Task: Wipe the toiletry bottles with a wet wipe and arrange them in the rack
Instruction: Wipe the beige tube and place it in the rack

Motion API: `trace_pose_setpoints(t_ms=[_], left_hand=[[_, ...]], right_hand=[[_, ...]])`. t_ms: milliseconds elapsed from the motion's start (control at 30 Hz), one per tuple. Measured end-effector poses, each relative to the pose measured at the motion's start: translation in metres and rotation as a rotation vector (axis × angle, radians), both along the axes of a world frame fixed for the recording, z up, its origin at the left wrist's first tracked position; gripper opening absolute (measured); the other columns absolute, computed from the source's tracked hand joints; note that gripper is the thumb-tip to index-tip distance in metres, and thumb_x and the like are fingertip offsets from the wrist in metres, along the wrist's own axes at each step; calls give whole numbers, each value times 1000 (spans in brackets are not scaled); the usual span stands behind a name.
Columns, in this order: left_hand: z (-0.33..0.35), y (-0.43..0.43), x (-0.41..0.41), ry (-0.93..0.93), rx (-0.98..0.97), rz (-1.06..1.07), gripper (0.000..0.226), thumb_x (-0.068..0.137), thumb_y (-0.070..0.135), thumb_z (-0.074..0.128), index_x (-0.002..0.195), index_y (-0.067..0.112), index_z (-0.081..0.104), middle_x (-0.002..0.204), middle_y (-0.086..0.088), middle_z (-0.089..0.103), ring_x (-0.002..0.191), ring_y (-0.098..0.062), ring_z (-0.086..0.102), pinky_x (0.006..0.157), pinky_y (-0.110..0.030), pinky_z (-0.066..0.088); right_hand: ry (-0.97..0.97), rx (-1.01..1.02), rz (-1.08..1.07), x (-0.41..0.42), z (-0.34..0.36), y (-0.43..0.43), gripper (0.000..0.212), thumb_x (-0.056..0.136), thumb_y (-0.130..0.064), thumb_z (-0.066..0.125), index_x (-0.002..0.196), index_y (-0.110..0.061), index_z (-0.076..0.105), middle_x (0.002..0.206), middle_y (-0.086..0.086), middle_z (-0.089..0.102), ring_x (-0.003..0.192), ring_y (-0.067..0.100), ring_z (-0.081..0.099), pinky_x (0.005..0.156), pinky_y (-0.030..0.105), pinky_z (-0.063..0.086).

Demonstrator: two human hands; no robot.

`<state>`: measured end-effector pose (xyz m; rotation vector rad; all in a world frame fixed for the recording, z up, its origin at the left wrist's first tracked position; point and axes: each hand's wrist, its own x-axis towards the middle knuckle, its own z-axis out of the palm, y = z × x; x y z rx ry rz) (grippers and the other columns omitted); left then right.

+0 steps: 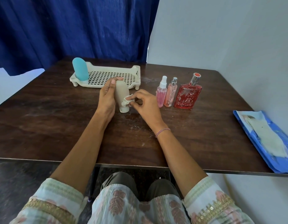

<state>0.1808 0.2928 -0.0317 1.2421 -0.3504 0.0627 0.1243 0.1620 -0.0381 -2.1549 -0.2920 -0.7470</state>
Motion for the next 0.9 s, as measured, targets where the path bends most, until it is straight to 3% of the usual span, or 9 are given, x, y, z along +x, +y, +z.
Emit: trace_pose_setpoints(t_ms=[67, 200, 367, 533, 600, 700, 800, 900], left_hand=[[-2, 3, 2, 0, 14, 29, 27, 102, 22, 37, 94, 25, 63, 103, 12, 62, 99, -5, 55, 98, -37, 44], [-2, 4, 2, 0, 10, 63, 27, 102, 22, 37, 94, 26, 62, 104, 13, 62, 98, -4, 55, 96, -37, 45], [-3, 4, 1, -37, 75, 102, 26, 102, 23, 38, 93, 29, 62, 103, 14, 61, 100, -5, 54, 94, -34, 45], [-5, 0, 0, -190, 134, 36, 26, 102, 20, 38, 97, 24, 62, 105, 2, 58, 98, -9, 53, 87, -30, 45], [-6, -3, 0, -231, 162, 15, 25, 101, 23, 40, 97, 29, 64, 106, -1, 58, 102, -16, 52, 91, -35, 44], [-6, -3, 0, -241, 189, 28, 25, 100, 24, 42, 97, 32, 65, 106, 1, 59, 106, -21, 52, 97, -43, 43], [-4, -1, -2, -246, 184, 40, 25, 101, 17, 40, 100, 24, 64, 108, 1, 60, 108, -17, 54, 97, -38, 45], [-6, 1, 2, -247, 225, 104, 24, 100, 22, 42, 102, 27, 65, 112, 1, 61, 111, -21, 54, 98, -37, 45]], right_hand=[[54, -26, 24, -1, -1, 0, 19, 73, 2, 74, 89, -9, 73, 88, 4, 65, 78, 14, 62, 75, 28, 53], [137, -112, 83, -2, -2, 1, 19, 72, 0, 76, 88, -10, 74, 86, 3, 63, 76, 13, 60, 76, 30, 52], [88, -212, 117, -5, 3, 0, 17, 75, -3, 74, 91, -9, 73, 86, 5, 63, 76, 12, 57, 74, 29, 51], [-173, 6, 15, -8, 12, 1, 17, 80, 0, 68, 96, -5, 70, 95, 6, 64, 89, 13, 61, 78, 32, 55], [-251, 57, -39, -7, 16, 0, 18, 84, 1, 64, 101, -4, 68, 101, 7, 62, 95, 13, 60, 82, 33, 55], [-241, 48, -48, -4, 15, 2, 20, 86, -1, 62, 105, -4, 67, 104, 6, 61, 99, 13, 58, 86, 34, 54], [-204, 26, -29, -3, 11, 2, 19, 85, -1, 64, 103, -5, 69, 101, 5, 60, 96, 12, 59, 84, 30, 54], [-137, 11, -27, -3, 7, 0, 20, 81, 0, 67, 100, -6, 71, 98, 5, 60, 92, 8, 58, 83, 23, 54]])
